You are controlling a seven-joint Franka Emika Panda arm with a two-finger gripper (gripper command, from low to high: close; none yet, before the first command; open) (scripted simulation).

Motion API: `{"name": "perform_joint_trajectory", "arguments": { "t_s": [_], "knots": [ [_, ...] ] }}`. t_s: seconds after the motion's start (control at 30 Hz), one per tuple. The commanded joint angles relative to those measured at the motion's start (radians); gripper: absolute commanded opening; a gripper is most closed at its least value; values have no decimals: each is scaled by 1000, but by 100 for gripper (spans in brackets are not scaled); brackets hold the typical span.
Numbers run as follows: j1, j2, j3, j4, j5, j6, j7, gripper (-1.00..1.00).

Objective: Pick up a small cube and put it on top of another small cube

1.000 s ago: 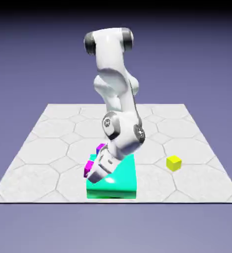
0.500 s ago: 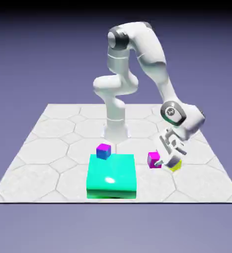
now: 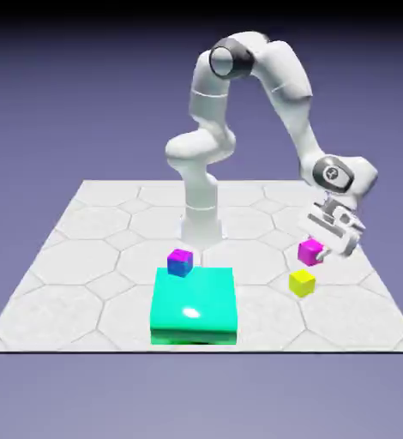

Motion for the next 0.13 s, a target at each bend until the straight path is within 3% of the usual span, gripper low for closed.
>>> {"name": "perform_joint_trajectory", "arguments": {
  "t_s": [0.0,0.1],
  "knots": [
    [0,0,0,0,-3,1,2,100],
    [8,-72,36,14,75,-70,-53,100]
  ]
}}
